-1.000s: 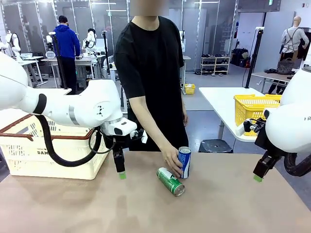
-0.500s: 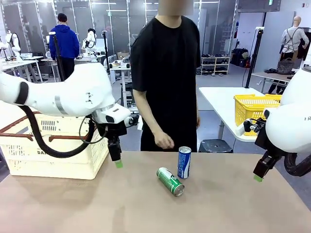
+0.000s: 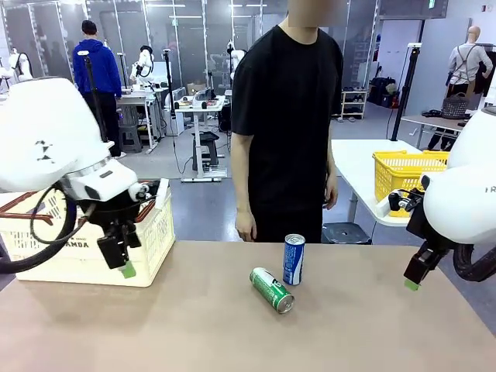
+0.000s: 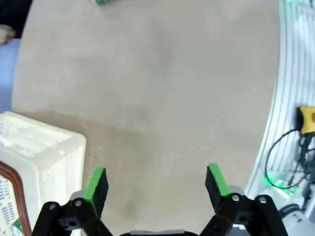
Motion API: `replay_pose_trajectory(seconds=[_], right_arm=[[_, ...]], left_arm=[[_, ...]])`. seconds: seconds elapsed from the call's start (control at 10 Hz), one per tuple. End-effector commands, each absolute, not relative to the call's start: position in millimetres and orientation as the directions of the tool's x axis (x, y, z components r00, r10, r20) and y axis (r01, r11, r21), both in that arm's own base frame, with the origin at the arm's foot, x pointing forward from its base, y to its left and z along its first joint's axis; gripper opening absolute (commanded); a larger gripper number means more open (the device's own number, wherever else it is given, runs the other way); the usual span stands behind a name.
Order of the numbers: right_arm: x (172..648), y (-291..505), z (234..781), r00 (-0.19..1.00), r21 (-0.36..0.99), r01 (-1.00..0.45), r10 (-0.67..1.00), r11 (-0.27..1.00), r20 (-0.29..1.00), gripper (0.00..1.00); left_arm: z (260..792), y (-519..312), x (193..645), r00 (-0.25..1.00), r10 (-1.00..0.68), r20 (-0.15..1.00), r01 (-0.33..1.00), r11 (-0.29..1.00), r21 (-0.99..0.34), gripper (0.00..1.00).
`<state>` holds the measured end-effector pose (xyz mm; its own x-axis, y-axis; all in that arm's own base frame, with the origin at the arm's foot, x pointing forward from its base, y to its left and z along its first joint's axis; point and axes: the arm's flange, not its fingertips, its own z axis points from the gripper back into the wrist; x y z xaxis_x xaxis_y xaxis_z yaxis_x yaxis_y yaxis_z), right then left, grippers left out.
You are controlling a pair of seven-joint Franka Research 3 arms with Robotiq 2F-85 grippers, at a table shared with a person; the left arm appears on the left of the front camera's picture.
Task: Place the drinks into the Shopping basket.
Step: Pick up one drink and place it into the Shopping basket.
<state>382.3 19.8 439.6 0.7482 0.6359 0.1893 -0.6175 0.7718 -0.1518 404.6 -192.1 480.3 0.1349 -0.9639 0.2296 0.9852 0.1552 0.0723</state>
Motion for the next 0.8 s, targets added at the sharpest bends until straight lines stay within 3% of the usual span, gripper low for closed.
replay_pose_trajectory(seconds=[0.0,0.3,0.7], right_arm=[[381.3,18.3,439.7,0.75,-0.149,-0.615,0.633,0.774,0.192,0.79],[381.3,18.3,439.7,0.75,-0.149,-0.615,0.633,0.774,0.192,0.79],[381.3,18.3,439.7,0.75,-0.149,-0.615,0.633,0.774,0.192,0.79]], left_arm=[[472.8,-188.2,403.3,0.131,-0.954,0.269,0.983,0.16,0.086,1.0],[468.5,-196.9,409.9,0.136,-0.953,0.27,0.985,0.158,0.064,1.0],[464.6,-268.5,443.9,0.152,-0.957,0.246,0.982,0.175,0.077,1.0]])
